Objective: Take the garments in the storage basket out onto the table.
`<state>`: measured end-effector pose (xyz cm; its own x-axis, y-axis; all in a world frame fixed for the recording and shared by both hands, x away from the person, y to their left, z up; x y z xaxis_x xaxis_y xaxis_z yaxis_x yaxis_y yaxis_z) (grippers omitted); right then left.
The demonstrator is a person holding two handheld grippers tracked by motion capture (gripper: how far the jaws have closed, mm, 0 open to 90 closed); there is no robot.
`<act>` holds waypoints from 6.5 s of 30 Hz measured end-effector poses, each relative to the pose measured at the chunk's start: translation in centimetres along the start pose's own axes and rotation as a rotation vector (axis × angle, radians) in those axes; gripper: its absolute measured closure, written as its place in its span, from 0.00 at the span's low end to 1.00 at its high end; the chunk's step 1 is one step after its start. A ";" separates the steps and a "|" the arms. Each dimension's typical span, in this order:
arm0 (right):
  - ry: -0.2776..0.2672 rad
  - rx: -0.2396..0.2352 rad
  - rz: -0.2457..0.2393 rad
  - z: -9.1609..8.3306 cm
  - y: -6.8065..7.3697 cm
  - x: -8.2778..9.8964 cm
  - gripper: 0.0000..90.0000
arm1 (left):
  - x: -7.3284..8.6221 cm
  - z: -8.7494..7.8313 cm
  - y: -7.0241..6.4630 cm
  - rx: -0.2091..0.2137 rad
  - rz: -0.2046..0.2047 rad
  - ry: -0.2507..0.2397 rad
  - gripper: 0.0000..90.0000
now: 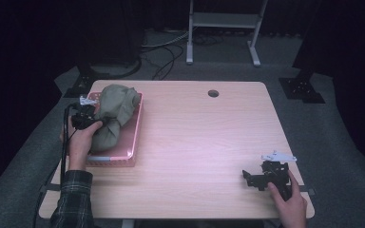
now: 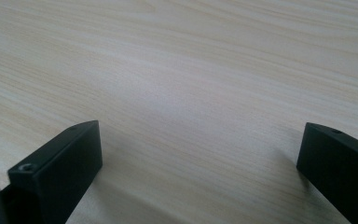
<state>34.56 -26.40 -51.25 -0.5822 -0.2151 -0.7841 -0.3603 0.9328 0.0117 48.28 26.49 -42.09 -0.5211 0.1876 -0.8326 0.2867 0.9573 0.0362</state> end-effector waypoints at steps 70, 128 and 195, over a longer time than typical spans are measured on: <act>0.001 0.000 0.000 0.0 0.0 0.0 0.00 | -8.8 -7.0 -7.7 0.115 0.045 -0.414 0.66; -0.001 0.000 -0.001 0.0 0.0 0.0 0.00 | -5.9 -2.9 -26.2 0.552 0.163 -0.344 0.66; 0.001 0.000 0.000 0.0 0.0 0.0 0.00 | 1.7 5.0 -31.8 0.501 0.282 -0.069 0.51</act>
<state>34.55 -26.40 -51.25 -0.5827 -0.2152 -0.7837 -0.3603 0.9328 0.0117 42.28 -4.75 -47.42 -0.3206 0.3890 -0.8636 0.7613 0.6483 0.0094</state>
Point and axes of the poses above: each handheld gripper's, and its own axes: z roughly forward along the jaws, x roughly out of its underside, y roughly to its left, the point moved 9 cm from there along z, roughly forward along the jaws, and after that the axes turned 6 degrees about -y, right-handed, at the moved point
